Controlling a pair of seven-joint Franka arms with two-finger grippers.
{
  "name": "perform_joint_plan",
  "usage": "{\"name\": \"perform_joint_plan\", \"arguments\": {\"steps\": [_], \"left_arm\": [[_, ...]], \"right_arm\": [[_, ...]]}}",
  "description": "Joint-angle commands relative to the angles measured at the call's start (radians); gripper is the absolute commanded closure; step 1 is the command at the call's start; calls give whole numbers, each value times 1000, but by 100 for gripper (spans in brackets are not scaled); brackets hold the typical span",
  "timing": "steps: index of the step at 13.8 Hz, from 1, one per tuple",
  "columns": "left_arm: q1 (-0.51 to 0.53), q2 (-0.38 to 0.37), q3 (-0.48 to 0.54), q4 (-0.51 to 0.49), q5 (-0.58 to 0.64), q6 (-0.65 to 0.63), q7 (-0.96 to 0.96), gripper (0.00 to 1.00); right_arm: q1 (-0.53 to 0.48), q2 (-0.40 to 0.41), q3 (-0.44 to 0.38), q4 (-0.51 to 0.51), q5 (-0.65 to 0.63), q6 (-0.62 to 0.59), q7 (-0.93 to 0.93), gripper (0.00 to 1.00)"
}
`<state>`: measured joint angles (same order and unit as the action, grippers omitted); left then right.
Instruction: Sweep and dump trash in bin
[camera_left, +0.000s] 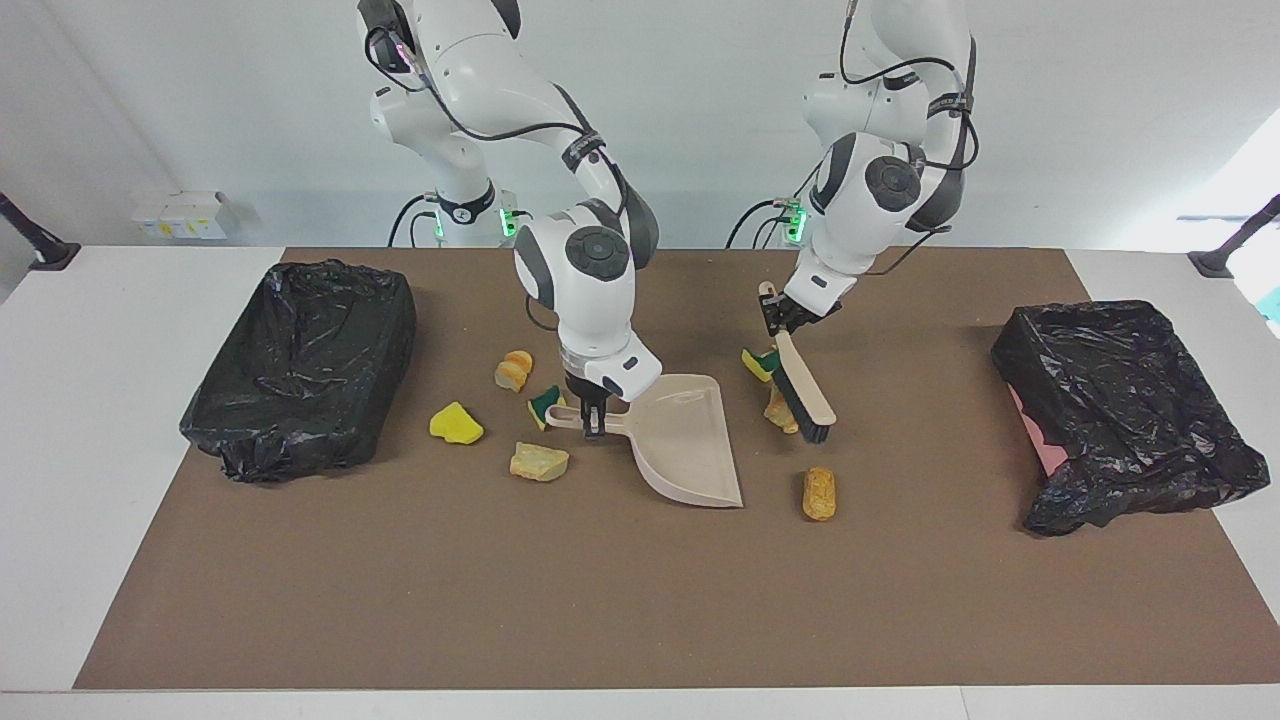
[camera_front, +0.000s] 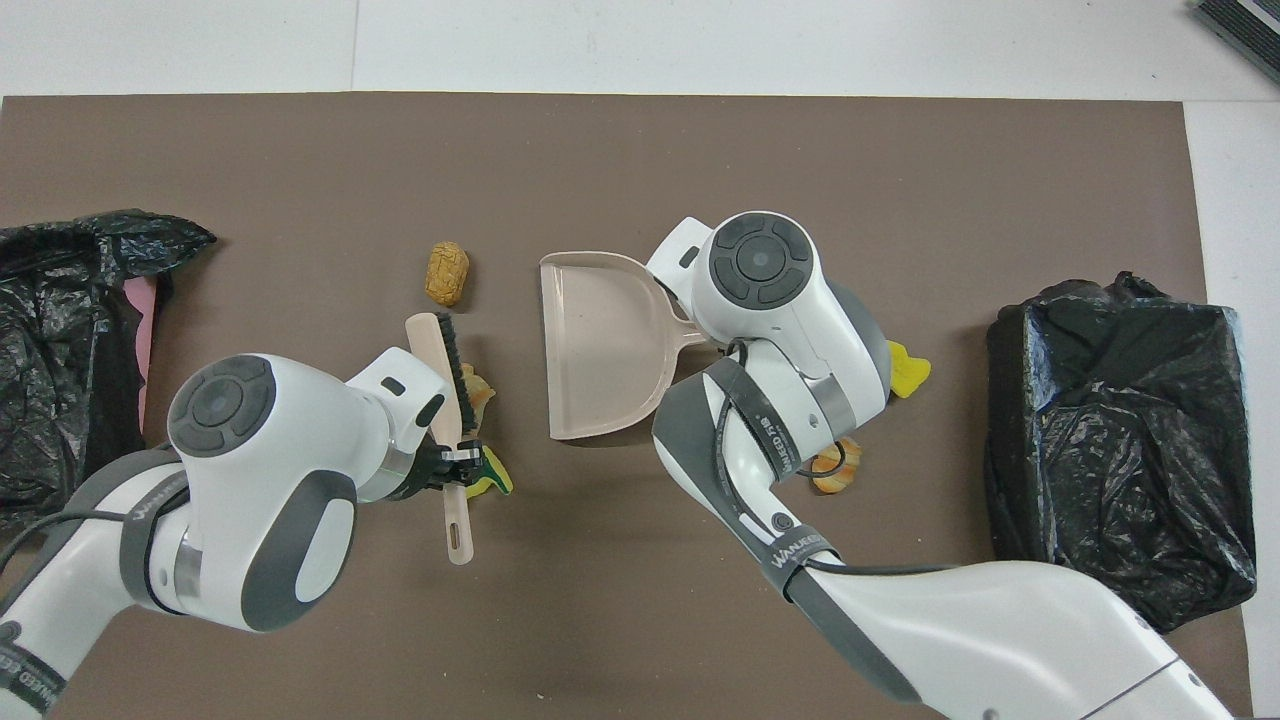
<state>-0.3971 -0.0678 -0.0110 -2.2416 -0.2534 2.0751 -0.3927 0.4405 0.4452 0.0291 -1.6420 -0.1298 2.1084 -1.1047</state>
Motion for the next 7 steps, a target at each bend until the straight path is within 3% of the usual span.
{"name": "perform_joint_plan", "arguments": {"steps": [1,3,7], "left_arm": [[21,-3,5,8,-7,-67,-59,100],[-2,-47,-4,-54,-6,-87,-296,100],[-66,-93,-7,-84,-7,-206,-484,100]], "right_arm": [[-11,-22,9,-30,-24,5,-23,100],[-9,-22,9,-32,-24,5,-23,100],[-11,-25,11,-41,-24,7,-23,100]]}}
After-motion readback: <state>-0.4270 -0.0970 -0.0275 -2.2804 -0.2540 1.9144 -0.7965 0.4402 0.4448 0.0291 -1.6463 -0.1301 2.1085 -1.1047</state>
